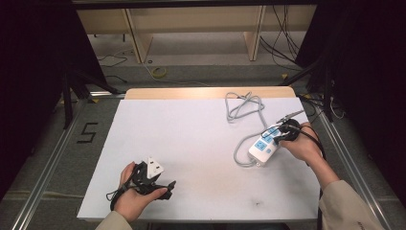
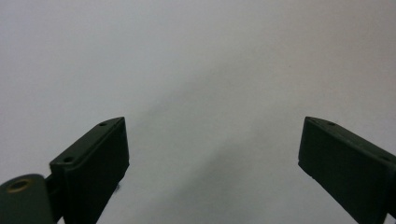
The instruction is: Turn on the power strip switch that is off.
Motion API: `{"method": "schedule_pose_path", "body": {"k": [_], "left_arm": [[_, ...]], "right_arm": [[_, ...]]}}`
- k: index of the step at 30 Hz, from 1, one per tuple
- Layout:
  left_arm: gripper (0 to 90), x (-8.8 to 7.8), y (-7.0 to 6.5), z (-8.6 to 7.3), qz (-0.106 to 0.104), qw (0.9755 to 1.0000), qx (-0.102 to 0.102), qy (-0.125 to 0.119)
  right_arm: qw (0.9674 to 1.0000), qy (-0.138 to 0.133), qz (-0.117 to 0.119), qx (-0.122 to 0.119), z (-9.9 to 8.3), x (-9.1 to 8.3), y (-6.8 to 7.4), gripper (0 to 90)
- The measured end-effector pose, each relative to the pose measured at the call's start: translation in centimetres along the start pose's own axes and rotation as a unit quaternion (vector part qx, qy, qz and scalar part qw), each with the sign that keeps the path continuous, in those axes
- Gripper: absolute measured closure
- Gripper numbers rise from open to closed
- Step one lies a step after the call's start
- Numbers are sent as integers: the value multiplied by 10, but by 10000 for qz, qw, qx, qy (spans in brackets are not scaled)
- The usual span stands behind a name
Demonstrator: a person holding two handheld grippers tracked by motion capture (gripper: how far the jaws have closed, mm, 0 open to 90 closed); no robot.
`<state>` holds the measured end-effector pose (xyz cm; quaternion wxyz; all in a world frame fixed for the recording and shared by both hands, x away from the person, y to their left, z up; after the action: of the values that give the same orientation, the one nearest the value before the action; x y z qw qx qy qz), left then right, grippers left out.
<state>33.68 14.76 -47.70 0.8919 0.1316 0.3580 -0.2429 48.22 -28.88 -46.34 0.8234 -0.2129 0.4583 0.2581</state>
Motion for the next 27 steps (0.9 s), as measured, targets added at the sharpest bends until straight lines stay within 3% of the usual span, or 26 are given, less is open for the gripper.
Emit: {"method": "schedule_pose_path", "body": {"k": [27], "left_arm": [[81, 2, -1, 1, -37, 10000, 37, 18]], "right_arm": [[9996, 257, 79, -42, 7, 3, 1, 900]]}}
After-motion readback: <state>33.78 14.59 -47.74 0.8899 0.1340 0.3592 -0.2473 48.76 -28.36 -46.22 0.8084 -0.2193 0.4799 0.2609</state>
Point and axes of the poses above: each handheld gripper's, and its own axes: x roughly forward along the jaws, z roughly out of its top, y roughly to its left, the point moved 3 cm from there along x, roughly forward along the jaws, and after that the axes turned 6 degrees about -x, right-handed, at the moved point
